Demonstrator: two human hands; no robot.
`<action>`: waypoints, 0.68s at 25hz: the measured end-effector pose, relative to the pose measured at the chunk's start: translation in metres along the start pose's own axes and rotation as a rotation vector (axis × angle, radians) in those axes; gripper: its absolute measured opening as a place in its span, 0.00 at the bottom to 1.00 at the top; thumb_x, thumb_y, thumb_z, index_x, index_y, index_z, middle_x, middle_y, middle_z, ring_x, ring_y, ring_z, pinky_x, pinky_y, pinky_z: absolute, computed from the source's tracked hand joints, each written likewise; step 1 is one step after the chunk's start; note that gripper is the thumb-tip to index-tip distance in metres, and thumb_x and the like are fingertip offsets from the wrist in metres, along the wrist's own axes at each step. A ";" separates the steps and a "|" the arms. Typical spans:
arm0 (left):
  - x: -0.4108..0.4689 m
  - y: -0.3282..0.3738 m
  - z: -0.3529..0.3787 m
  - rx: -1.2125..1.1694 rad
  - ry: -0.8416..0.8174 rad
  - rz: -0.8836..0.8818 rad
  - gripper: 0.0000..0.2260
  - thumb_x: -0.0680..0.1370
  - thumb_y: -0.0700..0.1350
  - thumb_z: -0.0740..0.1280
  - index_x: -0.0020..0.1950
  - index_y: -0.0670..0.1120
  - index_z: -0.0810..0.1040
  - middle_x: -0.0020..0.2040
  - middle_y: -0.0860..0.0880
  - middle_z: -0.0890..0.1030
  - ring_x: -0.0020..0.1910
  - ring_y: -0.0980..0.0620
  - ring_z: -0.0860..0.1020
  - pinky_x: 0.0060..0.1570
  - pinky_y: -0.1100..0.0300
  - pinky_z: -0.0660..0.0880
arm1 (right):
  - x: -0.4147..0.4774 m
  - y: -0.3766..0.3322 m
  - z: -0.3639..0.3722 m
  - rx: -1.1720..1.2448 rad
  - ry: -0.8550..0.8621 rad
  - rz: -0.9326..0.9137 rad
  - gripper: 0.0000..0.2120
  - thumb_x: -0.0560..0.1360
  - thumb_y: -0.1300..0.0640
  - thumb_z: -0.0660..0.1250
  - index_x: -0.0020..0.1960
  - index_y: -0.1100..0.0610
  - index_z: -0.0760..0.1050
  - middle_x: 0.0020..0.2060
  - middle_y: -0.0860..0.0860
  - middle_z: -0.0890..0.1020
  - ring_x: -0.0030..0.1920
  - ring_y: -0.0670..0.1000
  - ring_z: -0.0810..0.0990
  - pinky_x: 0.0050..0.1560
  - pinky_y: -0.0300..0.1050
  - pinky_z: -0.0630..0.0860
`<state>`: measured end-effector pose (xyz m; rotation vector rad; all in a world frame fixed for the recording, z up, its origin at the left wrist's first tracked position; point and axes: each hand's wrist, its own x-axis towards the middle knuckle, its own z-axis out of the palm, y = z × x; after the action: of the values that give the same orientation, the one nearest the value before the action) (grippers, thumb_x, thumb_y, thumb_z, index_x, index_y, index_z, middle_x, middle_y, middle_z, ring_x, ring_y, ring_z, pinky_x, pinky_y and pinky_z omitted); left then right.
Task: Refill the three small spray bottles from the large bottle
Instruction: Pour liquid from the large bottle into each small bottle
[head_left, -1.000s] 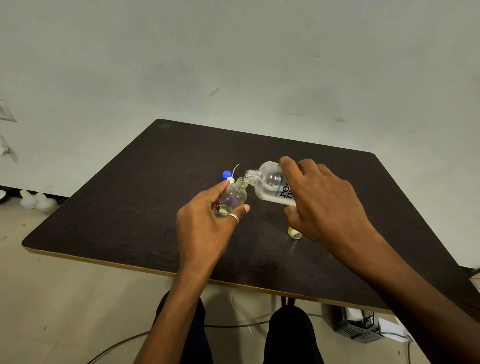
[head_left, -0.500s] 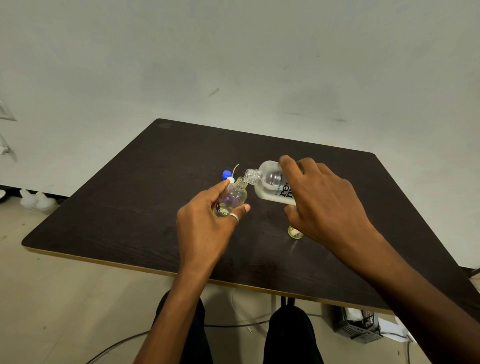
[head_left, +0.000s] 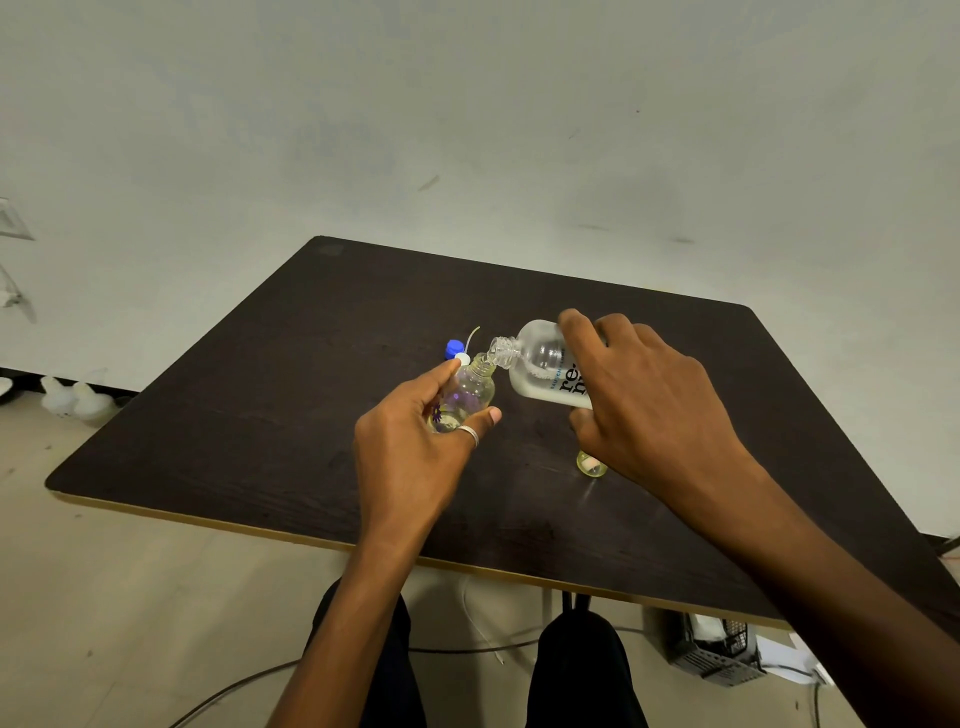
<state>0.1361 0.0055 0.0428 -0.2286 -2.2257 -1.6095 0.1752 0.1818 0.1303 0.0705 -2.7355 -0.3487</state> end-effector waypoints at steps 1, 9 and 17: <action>0.000 0.000 0.000 0.001 -0.001 -0.001 0.28 0.67 0.52 0.80 0.65 0.51 0.80 0.51 0.63 0.78 0.46 0.73 0.76 0.46 0.81 0.70 | 0.000 0.000 0.000 0.000 0.002 0.000 0.36 0.70 0.50 0.70 0.72 0.50 0.55 0.59 0.52 0.73 0.54 0.54 0.75 0.37 0.44 0.67; 0.000 -0.002 0.001 -0.009 -0.002 -0.004 0.28 0.67 0.52 0.80 0.66 0.50 0.80 0.52 0.62 0.79 0.47 0.70 0.78 0.47 0.79 0.71 | 0.000 0.000 -0.001 0.003 0.001 -0.003 0.36 0.71 0.48 0.70 0.72 0.50 0.55 0.60 0.52 0.73 0.55 0.53 0.75 0.39 0.44 0.66; 0.000 -0.001 0.002 -0.037 -0.003 -0.013 0.28 0.66 0.51 0.81 0.65 0.50 0.80 0.52 0.62 0.79 0.48 0.71 0.78 0.47 0.78 0.72 | 0.000 0.000 0.000 -0.010 0.008 -0.003 0.37 0.70 0.49 0.70 0.72 0.50 0.54 0.60 0.52 0.73 0.55 0.54 0.75 0.39 0.44 0.66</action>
<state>0.1356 0.0067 0.0415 -0.2263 -2.2055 -1.6592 0.1750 0.1820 0.1307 0.0729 -2.7259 -0.3621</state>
